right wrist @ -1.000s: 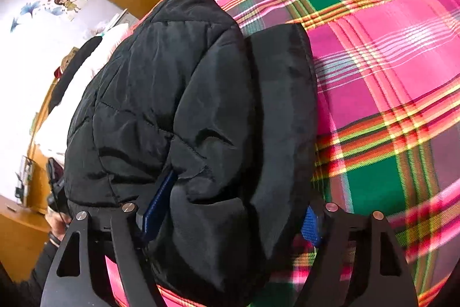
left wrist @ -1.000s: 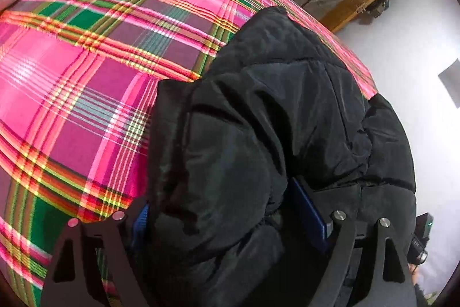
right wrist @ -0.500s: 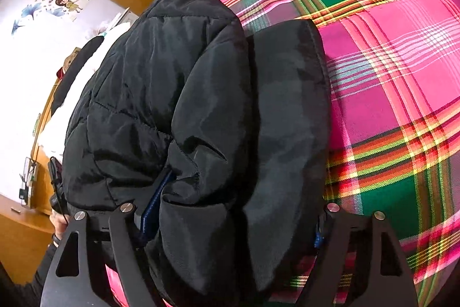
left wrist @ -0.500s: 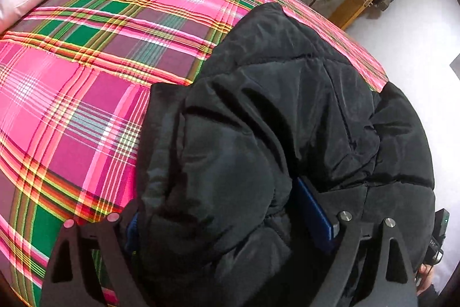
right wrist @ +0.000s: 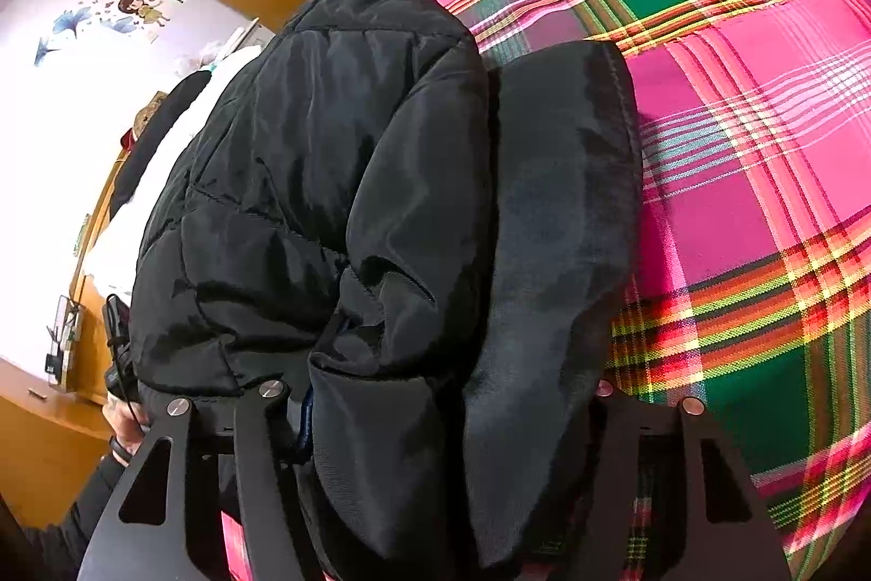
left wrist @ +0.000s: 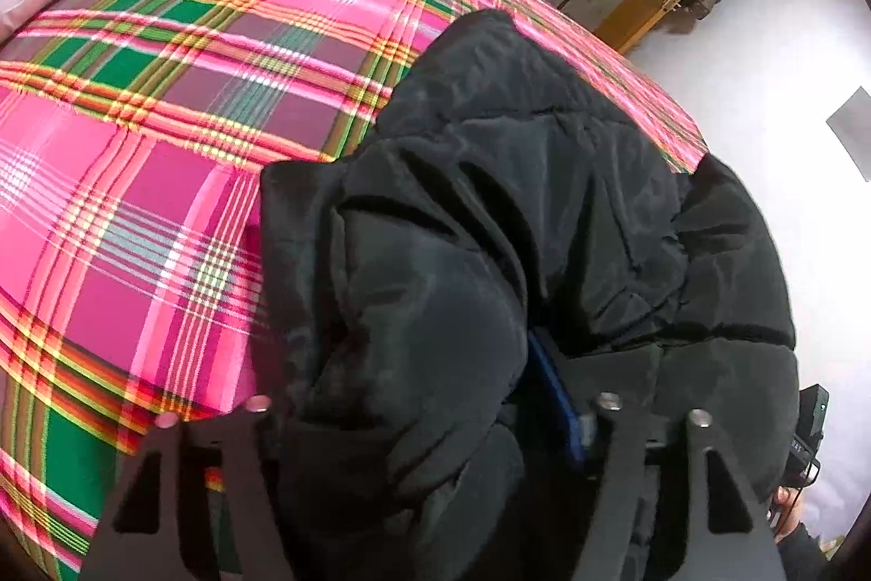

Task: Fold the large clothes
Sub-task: 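Hold the lifted bundle with both tools and fold it over onto itself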

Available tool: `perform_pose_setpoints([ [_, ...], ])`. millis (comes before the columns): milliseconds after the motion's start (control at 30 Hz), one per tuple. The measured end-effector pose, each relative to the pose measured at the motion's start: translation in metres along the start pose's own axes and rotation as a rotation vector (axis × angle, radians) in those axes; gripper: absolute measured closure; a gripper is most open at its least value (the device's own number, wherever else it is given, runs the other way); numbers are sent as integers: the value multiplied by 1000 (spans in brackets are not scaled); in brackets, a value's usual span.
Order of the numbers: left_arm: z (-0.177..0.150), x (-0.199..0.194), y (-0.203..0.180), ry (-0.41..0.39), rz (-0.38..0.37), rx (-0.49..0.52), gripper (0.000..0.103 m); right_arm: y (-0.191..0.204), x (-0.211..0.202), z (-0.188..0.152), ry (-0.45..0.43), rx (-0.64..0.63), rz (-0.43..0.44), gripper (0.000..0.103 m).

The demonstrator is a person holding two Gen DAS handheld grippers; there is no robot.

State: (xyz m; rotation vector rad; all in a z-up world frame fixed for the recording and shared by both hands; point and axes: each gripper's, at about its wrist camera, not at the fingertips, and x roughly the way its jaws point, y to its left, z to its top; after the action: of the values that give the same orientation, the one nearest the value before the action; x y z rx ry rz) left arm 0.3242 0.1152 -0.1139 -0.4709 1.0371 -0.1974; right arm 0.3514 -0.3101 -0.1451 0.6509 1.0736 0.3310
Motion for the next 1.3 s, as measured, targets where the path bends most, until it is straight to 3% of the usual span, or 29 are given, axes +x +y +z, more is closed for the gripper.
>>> perform_pose_setpoints([
  [167,0,-1,7,-5,-25,-16,42,-14,2,1,17,45,49,35],
  [433,-4,9,24,40,-83,-86,21,-13,2,-3,-10,32,65,31],
  [567,-4,10,25,42,-86,-80,19,-20,1,-3,2,47,63,31],
  [667,-6,8,22,32,-92,-75,27,-15,-1,-5,2,43,44,40],
  [833,-1,-9,2,-8,-22,-41,65,8,-13,-4,-9,-3,-32,63],
  [900,-1,-20,-10,-33,24,-3,71,14,-18,-4,-15,-10,-57,69],
  [1033,-2,-48,-16,-83,19,-33,76,29,-37,-4,-43,-19,-74,74],
  [1300,-7,-105,-28,-154,-18,-6,78,62,-80,-6,-90,-75,-64,75],
])
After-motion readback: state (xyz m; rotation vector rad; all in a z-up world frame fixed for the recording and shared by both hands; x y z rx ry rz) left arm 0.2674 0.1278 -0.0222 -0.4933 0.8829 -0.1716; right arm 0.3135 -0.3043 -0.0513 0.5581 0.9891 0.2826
